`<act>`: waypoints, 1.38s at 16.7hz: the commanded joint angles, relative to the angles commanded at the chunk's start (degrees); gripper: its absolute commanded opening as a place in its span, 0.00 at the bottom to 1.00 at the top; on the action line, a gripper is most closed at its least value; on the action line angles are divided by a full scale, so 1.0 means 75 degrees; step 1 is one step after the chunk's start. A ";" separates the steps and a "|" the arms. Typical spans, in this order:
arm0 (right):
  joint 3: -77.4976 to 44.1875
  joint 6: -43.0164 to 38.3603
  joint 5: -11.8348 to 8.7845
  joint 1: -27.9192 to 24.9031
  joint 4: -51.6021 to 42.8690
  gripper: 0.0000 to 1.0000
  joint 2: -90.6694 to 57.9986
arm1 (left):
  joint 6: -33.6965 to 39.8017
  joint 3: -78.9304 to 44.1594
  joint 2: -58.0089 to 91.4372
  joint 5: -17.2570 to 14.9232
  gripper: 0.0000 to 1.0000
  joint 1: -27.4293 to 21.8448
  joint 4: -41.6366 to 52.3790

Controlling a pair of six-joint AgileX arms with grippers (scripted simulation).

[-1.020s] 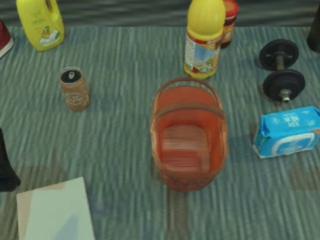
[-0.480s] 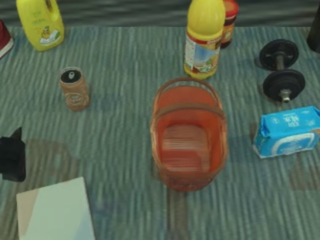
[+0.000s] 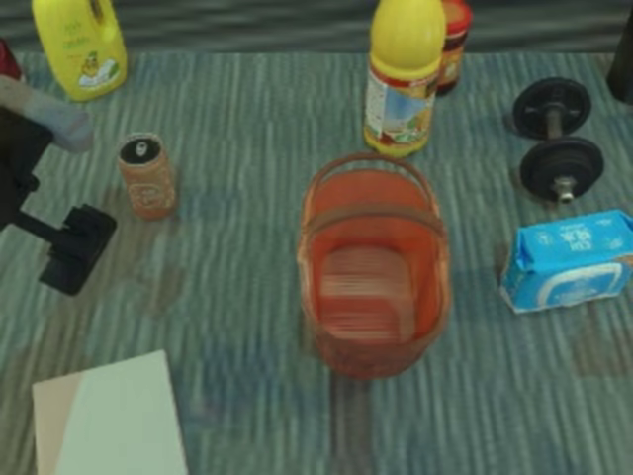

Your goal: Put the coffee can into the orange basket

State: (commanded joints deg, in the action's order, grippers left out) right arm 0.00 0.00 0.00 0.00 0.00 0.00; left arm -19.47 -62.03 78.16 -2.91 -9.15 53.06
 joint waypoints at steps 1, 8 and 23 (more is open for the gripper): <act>0.0000 0.0000 0.0000 0.0000 0.0000 1.00 0.0000 | -0.0209 -0.0701 0.0847 0.0006 1.00 -0.0053 0.0514; 0.0000 0.0000 0.0000 0.0000 0.0000 1.00 0.0000 | -0.1511 -0.5811 0.6001 0.0130 1.00 -0.0229 0.3185; 0.0000 0.0000 0.0000 0.0000 0.0000 1.00 0.0000 | -0.2409 -1.0452 0.9266 0.0336 1.00 -0.0094 0.3956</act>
State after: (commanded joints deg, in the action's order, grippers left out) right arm 0.00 0.00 0.00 0.00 0.00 0.00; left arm -37.53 -140.42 147.66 -0.39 -9.85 82.73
